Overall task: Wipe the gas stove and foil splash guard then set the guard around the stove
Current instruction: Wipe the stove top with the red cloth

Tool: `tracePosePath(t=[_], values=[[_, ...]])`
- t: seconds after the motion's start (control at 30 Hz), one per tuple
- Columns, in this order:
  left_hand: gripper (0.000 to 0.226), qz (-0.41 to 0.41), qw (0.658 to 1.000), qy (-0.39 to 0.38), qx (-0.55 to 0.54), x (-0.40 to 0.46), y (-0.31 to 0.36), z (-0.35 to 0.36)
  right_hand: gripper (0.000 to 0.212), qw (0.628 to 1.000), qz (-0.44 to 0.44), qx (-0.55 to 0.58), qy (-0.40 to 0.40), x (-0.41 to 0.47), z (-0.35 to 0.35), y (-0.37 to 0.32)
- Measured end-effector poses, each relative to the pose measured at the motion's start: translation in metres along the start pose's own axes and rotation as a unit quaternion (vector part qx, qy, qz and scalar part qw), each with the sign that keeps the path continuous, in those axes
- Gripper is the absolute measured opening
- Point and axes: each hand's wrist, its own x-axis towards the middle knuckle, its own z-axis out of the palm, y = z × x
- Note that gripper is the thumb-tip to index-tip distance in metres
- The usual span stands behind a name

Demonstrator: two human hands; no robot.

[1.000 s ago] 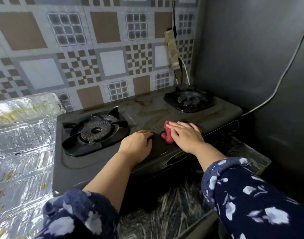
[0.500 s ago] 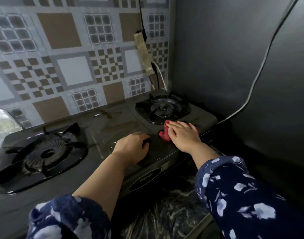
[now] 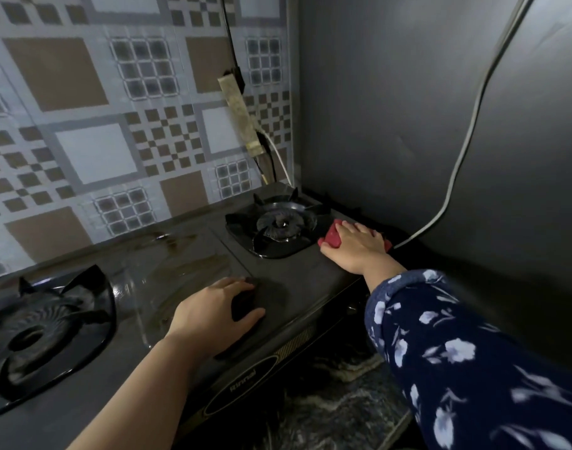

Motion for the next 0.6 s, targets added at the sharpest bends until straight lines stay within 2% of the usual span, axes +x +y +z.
tracePosePath(t=[0.23,0.6], values=[[0.055,0.006,1.000,0.010,-0.012,0.002,-0.002,0.002,0.079,1.000,0.011,-0.002,0.023,-0.004,0.001,-0.007],[0.046,0.017,0.998,-0.040,-0.041,-0.003,-0.019,-0.013,0.066,0.996,-0.080,0.027,0.003,-0.095,0.016,-0.086]])
